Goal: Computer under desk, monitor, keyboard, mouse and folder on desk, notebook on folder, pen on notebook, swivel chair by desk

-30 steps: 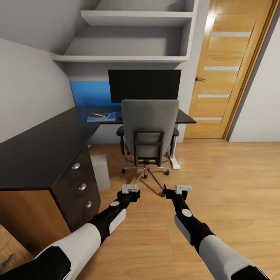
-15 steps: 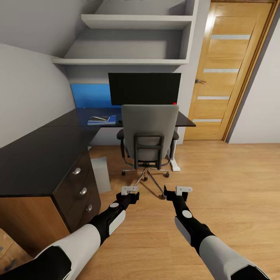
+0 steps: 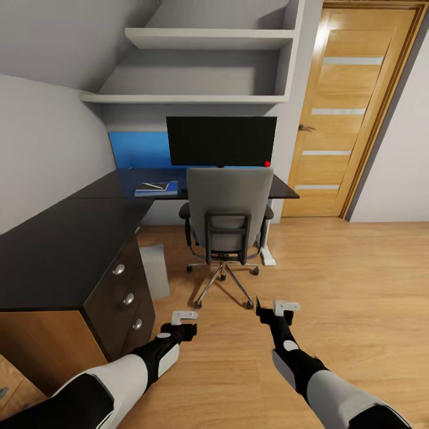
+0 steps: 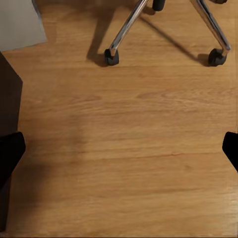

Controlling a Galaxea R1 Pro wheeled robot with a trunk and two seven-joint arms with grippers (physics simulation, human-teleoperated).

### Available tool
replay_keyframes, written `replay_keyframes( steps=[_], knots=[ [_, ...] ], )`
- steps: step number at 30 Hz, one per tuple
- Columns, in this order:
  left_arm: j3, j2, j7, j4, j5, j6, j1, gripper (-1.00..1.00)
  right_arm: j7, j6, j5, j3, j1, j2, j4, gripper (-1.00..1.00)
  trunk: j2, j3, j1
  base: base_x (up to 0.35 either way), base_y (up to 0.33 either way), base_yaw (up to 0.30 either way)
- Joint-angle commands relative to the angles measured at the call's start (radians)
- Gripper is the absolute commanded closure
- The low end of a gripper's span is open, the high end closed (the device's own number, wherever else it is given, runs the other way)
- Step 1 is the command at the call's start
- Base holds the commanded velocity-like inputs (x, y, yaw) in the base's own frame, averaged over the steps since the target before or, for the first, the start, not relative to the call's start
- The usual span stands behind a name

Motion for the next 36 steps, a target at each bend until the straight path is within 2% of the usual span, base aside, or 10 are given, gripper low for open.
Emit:
replay_keyframes(
  steps=[1, 5, 9, 15, 21, 26, 29, 30, 33, 36],
  knots=[
    [-0.008, 0.000, 0.004, 0.009, 0.012, -0.003, -0.001, -1.00, -0.005, -0.019, -0.008, 0.009, -0.001, 0.001, 0.023, -1.00, 0.007, 0.002, -0.004, 0.000, 0.000, 0.000],
    [-0.003, 0.000, 0.005, 0.032, 0.042, -0.004, 0.013, -1.00, -0.003, -0.087, -0.008, 0.009, 0.000, 0.010, 0.124, -1.00, 0.035, 0.015, -0.019, 0.000, 0.000, 0.000],
    [-0.001, 0.000, 0.008, 0.039, 0.054, -0.005, 0.056, -1.00, -0.002, -0.137, -0.008, 0.009, 0.015, 0.016, 0.200, -1.00, 0.063, 0.027, -0.035, 0.000, 0.000, 0.000],
    [0.001, 0.000, 0.010, 0.042, 0.061, -0.023, 0.126, -1.00, -0.001, -0.202, -0.006, 0.008, 0.076, 0.018, 0.255, -1.00, 0.105, 0.046, -0.058, 0.000, 0.000, 0.000],
    [0.001, 0.000, 0.010, 0.043, 0.063, -0.096, 0.230, -1.00, -0.001, -0.256, 0.000, 0.008, 0.174, 0.015, 0.270, -1.00, 0.147, 0.065, -0.081, 0.000, 0.000, 0.000],
    [0.000, 0.005, 0.011, 0.043, 0.063, -0.200, 0.327, -1.00, -0.001, -0.279, 0.002, 0.009, 0.231, 0.014, 0.273, -1.00, 0.182, 0.081, -0.100, 0.000, 0.000, 0.000],
    [-0.001, 0.026, 0.011, 0.043, 0.063, -0.260, 0.398, -1.00, 0.001, -0.285, 0.003, 0.009, 0.262, 0.013, 0.274, -1.00, 0.203, 0.090, -0.111, 0.000, 0.000, 0.000],
    [-0.001, 0.060, 0.009, 0.043, 0.063, -0.302, 0.460, -1.00, 0.008, -0.288, 0.005, 0.011, 0.285, 0.014, 0.275, -1.00, 0.210, 0.093, -0.115, 0.000, 0.000, 0.000],
    [-0.001, 0.096, 0.008, 0.043, 0.063, -0.348, 0.525, -1.00, 0.023, -0.289, 0.005, 0.014, 0.303, 0.017, 0.275, -1.00, 0.231, 0.103, -0.127, 0.000, 0.000, 0.000],
    [0.000, 0.115, 0.009, 0.043, 0.064, -0.400, 0.577, -1.00, 0.030, -0.288, 0.005, 0.015, 0.308, 0.018, 0.275, -1.00, 0.252, 0.112, -0.138, 0.000, 0.000, 0.000]
  ],
)
